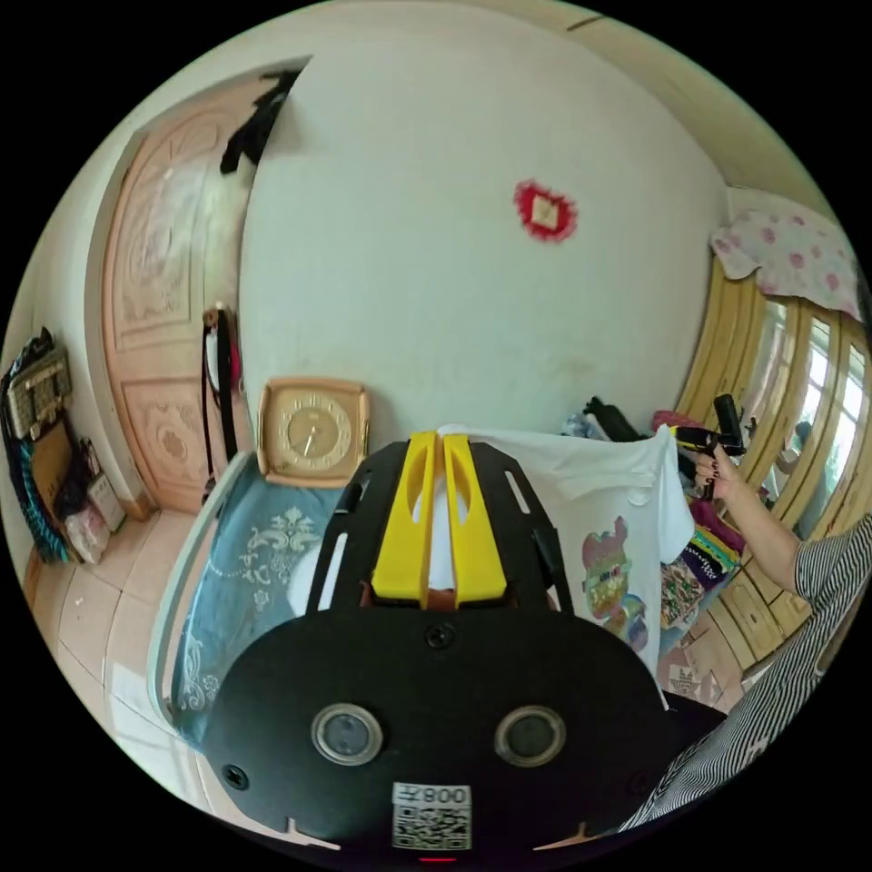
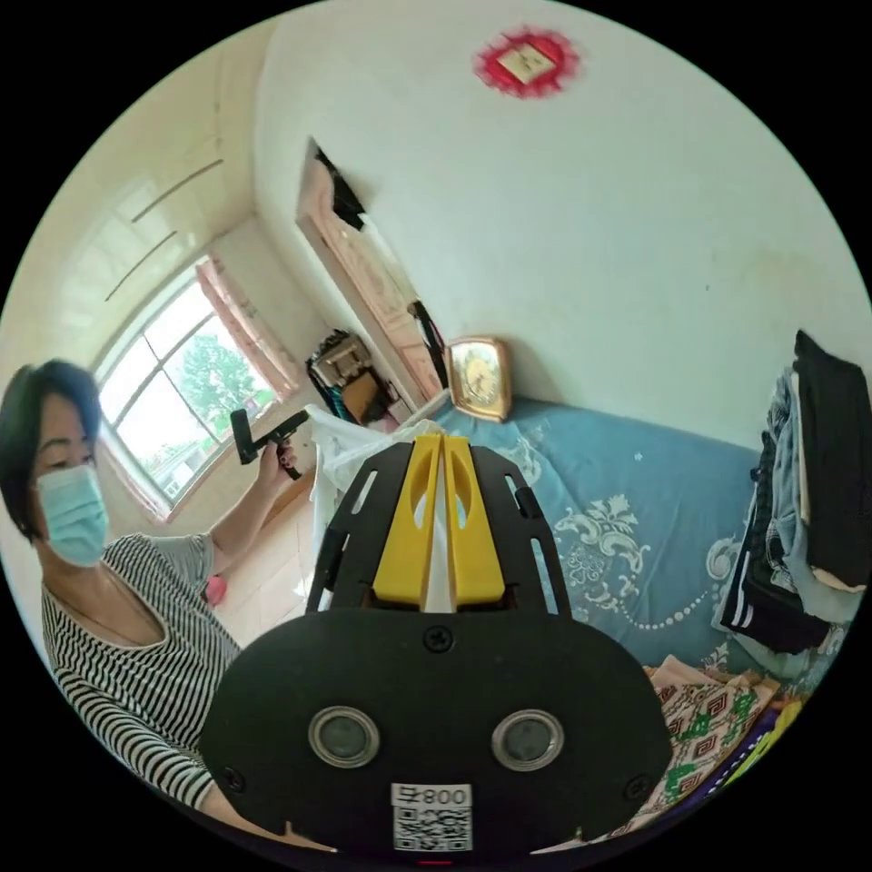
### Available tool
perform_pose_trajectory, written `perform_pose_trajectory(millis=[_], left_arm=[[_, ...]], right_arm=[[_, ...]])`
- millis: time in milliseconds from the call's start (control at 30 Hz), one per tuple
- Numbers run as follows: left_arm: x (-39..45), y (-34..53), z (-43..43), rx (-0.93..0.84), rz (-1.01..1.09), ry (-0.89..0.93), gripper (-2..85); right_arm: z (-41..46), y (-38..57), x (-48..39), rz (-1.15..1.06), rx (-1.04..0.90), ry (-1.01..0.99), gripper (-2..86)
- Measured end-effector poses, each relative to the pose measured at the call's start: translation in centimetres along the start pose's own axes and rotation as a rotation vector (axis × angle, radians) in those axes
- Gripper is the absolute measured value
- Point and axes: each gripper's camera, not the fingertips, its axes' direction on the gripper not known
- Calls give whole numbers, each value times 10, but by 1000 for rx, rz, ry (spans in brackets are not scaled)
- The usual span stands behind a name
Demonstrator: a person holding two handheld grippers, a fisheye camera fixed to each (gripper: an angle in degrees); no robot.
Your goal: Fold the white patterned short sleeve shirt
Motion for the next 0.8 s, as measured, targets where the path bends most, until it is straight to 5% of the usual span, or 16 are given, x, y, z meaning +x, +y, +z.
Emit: perform_pose_trajectory(millis=[167,367,800], left_arm=[[-75,37,185,-320,-132,-38,49],[-129,119,301,-634,-193,-83,76],[-205,314,203,-676,-590,96,113]], right_arm=[[131,-13,136,239,-156,72,1],[233,39,259,558,-297,206,3],[247,237,183,612,-518,129,49]])
